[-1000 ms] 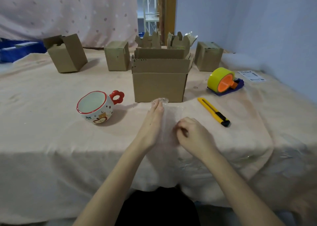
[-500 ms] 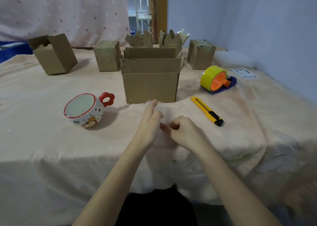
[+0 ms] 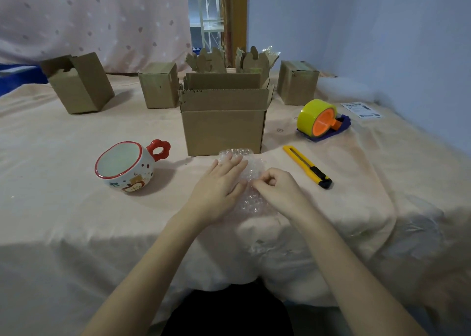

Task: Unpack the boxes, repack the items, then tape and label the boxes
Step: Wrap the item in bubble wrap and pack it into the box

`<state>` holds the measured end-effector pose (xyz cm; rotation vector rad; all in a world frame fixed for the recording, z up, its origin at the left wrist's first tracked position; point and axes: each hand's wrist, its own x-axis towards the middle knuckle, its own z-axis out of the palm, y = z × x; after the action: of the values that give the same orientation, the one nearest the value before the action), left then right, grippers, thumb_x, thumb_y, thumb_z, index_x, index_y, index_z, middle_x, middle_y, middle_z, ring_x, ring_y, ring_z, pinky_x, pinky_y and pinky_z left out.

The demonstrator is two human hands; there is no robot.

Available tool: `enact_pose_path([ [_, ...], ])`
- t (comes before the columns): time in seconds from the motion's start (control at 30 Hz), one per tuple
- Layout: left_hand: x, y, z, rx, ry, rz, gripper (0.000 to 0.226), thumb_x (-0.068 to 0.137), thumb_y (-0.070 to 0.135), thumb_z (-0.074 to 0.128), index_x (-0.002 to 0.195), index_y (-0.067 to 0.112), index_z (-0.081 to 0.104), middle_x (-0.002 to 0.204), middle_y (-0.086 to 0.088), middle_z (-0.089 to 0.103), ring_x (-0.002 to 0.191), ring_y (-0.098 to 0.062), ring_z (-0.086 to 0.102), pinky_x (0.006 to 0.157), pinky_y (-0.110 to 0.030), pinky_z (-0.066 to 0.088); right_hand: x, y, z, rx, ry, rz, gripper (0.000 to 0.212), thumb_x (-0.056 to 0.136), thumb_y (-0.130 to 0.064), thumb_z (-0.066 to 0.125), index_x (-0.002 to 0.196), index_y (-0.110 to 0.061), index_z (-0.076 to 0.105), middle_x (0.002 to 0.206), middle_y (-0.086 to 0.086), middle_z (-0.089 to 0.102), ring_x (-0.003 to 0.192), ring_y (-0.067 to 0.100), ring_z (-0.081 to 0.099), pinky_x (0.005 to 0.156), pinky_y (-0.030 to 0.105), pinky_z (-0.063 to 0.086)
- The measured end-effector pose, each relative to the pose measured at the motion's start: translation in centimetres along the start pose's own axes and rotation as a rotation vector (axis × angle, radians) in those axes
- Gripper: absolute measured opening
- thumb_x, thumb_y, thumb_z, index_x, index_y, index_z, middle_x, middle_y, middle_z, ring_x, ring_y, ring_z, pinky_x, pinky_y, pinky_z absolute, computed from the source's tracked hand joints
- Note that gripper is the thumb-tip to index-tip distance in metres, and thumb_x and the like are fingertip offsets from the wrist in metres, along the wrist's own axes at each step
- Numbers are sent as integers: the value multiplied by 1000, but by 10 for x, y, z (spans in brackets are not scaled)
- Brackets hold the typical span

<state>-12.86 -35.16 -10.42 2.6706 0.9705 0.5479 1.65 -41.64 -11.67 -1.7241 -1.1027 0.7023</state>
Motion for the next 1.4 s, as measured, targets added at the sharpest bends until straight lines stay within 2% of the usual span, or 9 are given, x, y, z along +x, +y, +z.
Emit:
enact_pose_path([
  [0.27, 9, 11, 18, 278, -122, 1, 60, 100, 46, 8, 153, 18, 6, 161, 0, 0, 147, -14, -7, 114, -28, -14, -2, 3, -6, -25, 118, -28, 15, 83, -13, 65, 85, -18, 50, 85, 2, 63, 84, 22, 64, 72, 31, 50],
  [0.37, 7, 9, 26, 290, -110, 19, 88, 75, 52, -17, 153, 19, 8, 161, 0, 2, 147, -14, -5, 113, -27, -15, -7, -1, -14, -429, 173, -94, 19, 86, -23, 61, 103, -20, 54, 106, -7, 58, 94, 16, 60, 67, 25, 41],
  [0.47, 7, 7, 30, 294, -87, 16, 93, 70, 50, -20, 153, 16, 5, 161, 0, 0, 147, -13, -5, 113, -26, -14, -2, -4, -17, -596, 199, -369, 33, 93, -19, 52, 125, -12, 57, 140, 0, 46, 126, 17, 47, 99, 28, 38],
  [0.6, 8, 9, 33, 285, -81, -13, 92, 70, 50, -19, 152, 13, 0, 160, -2, -3, 147, -13, -7, 114, -26, -13, 15, -1, -11, -757, -147, -514, 49, 103, -21, 31, 151, -11, 25, 160, -2, 16, 147, 8, 7, 116, 21, 6],
  [0.77, 7, 10, 29, 267, -119, -57, 75, 86, 47, 0, 152, 13, -2, 160, -6, -6, 147, -14, -10, 115, -26, -13, 23, 11, -10, -1012, -268, -359, 54, 105, -33, 13, 153, -16, -2, 161, -6, -7, 146, 6, -9, 120, 30, -6],
  [0.93, 19, 3, 10, 47, -239, -95, 63, 96, 41, 33, 151, 14, 21, 159, -5, 17, 147, -16, 12, 117, -27, 8, 29, 0, -16, -954, -322, -330, 55, 104, -35, 21, 154, -17, 8, 161, -5, -1, 147, 10, -6, 120, 31, 0],
  [1.03, 30, -5, -1, -189, -25, -228, 47, 88, 30, 50, 130, 9, 55, 134, -8, 52, 127, -24, 45, 102, -28, 33, 26, 0, -17, -884, -297, -377, 54, 103, -33, 29, 152, -13, 17, 161, -1, 7, 148, 11, 0, 117, 27, 5],
  [1.17, 39, -6, 4, 104, 89, -353, 58, 87, 36, 63, 131, 4, 45, 126, -15, 45, 118, -32, 44, 93, -34, 36, 23, 6, -16, -898, -330, -414, 55, 105, -32, 27, 153, -12, 12, 162, 1, 0, 148, 11, 2, 116, 24, 2],
  [1.4, 46, -15, -24, -632, 23, -448, 43, 65, 6, 81, 105, 4, 63, 92, -10, 61, 83, -23, 61, 70, -32, 52, 28, 1, -22, -280, -154, -214, 82, 84, -39, 67, 150, -20, 22, 154, -2, 26, 139, 19, 31, 112, 42, 32],
])
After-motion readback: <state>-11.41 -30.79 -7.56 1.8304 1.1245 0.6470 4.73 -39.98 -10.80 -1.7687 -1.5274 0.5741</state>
